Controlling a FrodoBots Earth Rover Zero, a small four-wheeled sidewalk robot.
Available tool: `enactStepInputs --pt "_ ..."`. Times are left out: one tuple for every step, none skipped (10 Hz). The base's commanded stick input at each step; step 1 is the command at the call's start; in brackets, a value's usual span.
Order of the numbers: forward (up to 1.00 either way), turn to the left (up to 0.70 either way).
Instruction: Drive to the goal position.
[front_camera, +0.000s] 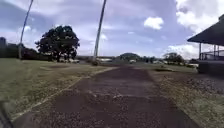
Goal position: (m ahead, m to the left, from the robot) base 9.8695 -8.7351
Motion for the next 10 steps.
enactStepInputs --pt "0.7 0.0" --pt "0.7 0.0" --pt "0.7 0.0" --pt "0.7 0.0" --pt "0.7 0.0" --pt "0.7 0.0" --pt "0.7 -0.15" --pt "0.7 -0.34" --pt "0.7 -0.35" --pt "0.7 -0.34"
